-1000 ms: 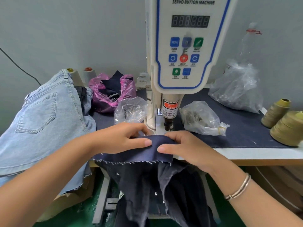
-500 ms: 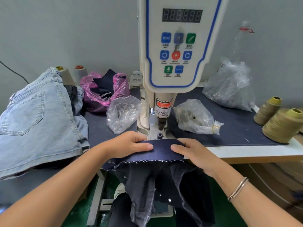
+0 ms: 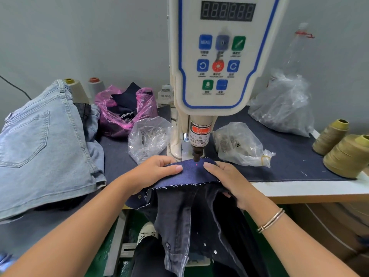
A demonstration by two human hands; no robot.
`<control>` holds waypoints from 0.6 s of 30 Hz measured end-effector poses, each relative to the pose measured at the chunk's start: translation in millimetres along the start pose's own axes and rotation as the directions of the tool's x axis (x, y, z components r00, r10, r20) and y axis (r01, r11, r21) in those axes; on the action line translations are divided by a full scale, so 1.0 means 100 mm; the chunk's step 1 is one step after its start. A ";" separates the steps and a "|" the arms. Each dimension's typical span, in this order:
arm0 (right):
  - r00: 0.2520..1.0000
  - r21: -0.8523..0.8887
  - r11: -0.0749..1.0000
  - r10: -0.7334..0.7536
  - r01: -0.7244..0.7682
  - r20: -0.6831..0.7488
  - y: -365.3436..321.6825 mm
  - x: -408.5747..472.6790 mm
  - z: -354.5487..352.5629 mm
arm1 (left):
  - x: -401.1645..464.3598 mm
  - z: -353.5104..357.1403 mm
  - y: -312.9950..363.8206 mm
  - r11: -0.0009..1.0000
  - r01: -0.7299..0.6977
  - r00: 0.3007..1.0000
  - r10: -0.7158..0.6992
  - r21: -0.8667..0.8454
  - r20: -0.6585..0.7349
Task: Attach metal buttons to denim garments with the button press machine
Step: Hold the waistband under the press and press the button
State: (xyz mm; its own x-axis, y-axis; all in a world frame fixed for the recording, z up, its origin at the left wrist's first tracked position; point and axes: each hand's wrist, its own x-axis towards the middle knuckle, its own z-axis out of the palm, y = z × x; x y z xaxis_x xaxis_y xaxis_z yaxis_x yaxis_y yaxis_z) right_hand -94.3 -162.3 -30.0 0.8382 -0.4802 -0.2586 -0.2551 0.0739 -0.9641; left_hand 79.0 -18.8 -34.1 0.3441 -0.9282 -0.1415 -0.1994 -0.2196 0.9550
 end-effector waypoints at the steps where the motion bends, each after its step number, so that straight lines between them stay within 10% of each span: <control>1: 1.000 0.016 1.000 -0.005 0.005 0.003 0.00 0.00 -0.01 | 0.00 0.01 0.00 0.999 0.010 1.000 -0.010 -0.033 0.008; 18: 1.000 0.343 0.939 -0.029 0.026 0.005 0.10 0.03 0.02 | 0.04 0.04 -0.05 0.984 0.070 0.997 -0.075 -0.162 -0.025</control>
State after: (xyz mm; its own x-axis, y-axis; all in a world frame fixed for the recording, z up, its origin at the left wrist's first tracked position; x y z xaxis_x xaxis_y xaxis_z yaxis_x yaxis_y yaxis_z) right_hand -93.0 -161.7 -40.2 0.8479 -0.4773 -0.2307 -0.0528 0.3569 -0.9326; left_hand 78.0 -22.8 -40.5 0.3810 -0.9012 -0.2065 -0.0236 -0.2328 0.9722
